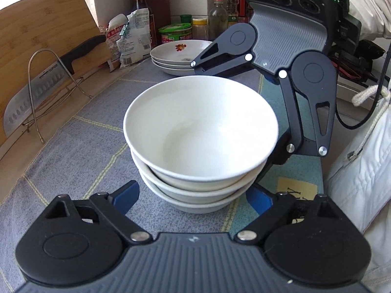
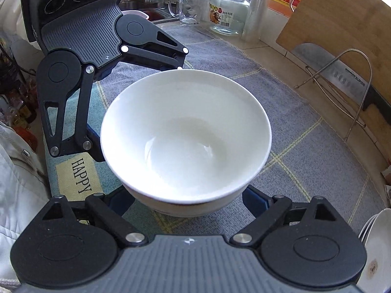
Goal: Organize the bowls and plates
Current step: 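Lift the bowl stack with both tools and carry it over the plate stack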
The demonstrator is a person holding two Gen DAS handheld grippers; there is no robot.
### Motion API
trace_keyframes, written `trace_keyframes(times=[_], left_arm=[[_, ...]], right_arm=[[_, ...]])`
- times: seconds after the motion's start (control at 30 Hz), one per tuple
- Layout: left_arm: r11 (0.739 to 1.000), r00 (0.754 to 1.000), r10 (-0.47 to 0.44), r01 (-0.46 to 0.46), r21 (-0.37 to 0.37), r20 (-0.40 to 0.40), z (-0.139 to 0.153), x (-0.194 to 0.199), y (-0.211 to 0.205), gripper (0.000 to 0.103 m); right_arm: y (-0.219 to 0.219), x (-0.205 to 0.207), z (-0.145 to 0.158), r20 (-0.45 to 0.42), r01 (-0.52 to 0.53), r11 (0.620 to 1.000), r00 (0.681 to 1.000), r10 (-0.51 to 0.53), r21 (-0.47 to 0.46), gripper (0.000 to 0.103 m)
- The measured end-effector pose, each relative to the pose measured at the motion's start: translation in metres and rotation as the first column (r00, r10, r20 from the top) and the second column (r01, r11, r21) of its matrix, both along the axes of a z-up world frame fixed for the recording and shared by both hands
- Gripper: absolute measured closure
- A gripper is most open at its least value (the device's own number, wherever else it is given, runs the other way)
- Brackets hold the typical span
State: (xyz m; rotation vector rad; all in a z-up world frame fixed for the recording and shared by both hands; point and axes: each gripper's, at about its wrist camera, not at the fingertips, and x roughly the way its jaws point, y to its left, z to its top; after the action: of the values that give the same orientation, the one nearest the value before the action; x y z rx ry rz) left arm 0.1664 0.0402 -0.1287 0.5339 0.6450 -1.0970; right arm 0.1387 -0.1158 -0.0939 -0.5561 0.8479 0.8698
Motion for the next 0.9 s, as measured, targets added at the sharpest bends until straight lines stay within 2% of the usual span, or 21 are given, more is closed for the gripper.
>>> trace_keyframes(times=[0.43, 0.57, 0.9], left_arm=[[0.998, 0.997, -0.066, 0.066, -0.015, -0.040, -0.003, 0.011, 0.002, 0.012], [0.996, 0.994, -0.087, 0.085, -0.029, -0.059, -0.004, 0.013, 0.004, 0.016], [0.996, 0.995, -0.091, 0.090, -0.027, -0.050, -0.003, 0.011, 0.003, 0.017]], right_arm=[[-0.001, 0.003, -0.002, -0.040, -0.009, 1.000, 0.999, 0.010, 0.003, 0.013], [-0.001, 0.003, -0.002, -0.047, -0.006, 1.000, 0.999, 0.006, 0.003, 0.015], [0.000, 0.003, -0.002, -0.049, 0.005, 1.000, 0.999, -0.005, 0.002, 0.015]])
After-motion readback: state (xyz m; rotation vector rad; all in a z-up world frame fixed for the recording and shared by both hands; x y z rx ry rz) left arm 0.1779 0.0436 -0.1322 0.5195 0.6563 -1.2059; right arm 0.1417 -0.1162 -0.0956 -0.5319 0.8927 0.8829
